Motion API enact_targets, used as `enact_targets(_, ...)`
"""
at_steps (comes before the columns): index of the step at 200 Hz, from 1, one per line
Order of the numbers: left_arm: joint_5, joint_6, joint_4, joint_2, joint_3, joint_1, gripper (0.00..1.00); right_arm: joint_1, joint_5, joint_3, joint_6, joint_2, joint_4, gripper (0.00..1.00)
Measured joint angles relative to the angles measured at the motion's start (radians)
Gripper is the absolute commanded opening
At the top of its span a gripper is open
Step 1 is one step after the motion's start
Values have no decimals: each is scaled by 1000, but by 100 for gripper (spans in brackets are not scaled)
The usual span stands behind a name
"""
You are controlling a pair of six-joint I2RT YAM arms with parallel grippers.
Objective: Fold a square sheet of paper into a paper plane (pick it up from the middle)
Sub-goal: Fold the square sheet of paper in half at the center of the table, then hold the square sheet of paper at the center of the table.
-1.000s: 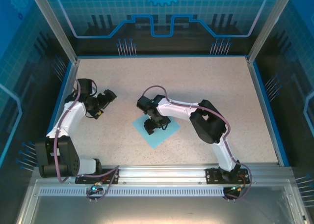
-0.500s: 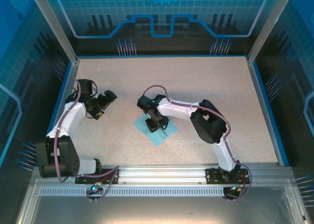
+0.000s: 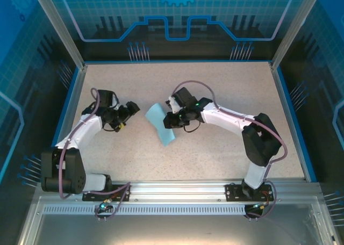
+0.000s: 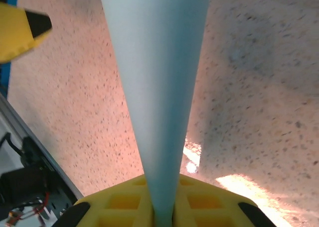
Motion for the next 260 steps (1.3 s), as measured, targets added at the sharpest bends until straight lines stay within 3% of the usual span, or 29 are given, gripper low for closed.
enact_targets(66,13,-58,162,69,-16,-201,79,-116,-4,-138,74,26,53,19)
enact_targets(124,56,-92,291,206,-9,-307,52,-117,68,-148,82,47,50,27)
enact_targets(153,79,-95,332,292,29,-339,35,-117,95,-148,86,52,40,27)
enact_targets(197,95,-93,365,416,134,-375,21,-119,108,-148,89,55,26,30)
enact_targets(229,100,-89,364,500,201,-389,16,-119,109,-148,89,56,18,33)
enact_targets(260,100,-72,340,553,235,-391,14,-119,110,-147,88,56,4,42)
